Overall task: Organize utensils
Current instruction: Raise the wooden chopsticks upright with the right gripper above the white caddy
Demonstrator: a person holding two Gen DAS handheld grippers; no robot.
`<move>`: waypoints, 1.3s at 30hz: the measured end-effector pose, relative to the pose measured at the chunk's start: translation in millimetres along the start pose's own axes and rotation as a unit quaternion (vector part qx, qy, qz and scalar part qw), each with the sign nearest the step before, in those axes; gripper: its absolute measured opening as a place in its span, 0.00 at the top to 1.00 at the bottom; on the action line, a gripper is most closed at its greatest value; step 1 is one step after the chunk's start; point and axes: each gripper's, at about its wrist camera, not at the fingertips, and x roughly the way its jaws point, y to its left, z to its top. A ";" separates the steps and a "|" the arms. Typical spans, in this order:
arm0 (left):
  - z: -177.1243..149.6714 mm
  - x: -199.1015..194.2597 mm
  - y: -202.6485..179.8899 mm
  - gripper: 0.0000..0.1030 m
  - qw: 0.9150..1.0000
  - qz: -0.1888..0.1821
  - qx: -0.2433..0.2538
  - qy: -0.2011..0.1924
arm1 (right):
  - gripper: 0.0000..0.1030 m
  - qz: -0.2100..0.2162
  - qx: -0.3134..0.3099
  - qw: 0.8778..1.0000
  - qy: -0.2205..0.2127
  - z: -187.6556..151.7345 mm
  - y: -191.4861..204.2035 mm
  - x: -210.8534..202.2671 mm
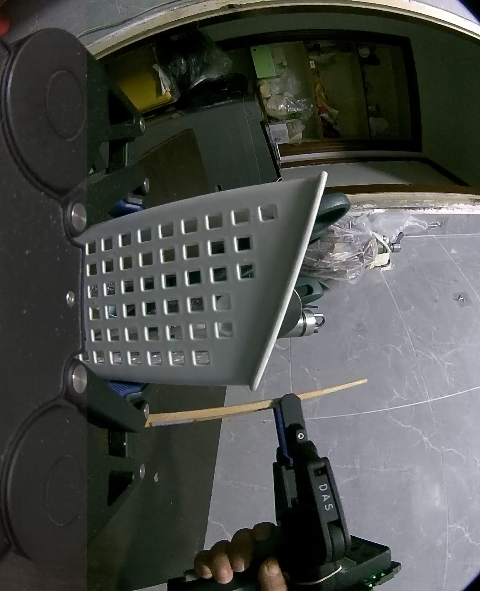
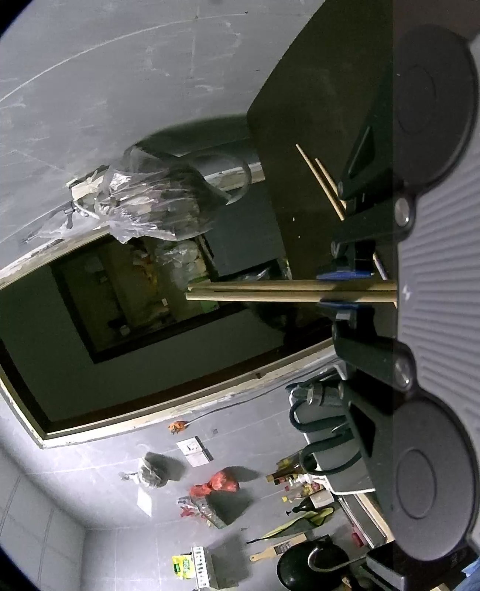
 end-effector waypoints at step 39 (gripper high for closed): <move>0.2 0.4 -0.6 0.25 1.000 0.000 0.001 0.000 | 0.87 0.026 -0.087 0.994 -0.052 55.4 60.8 -29.0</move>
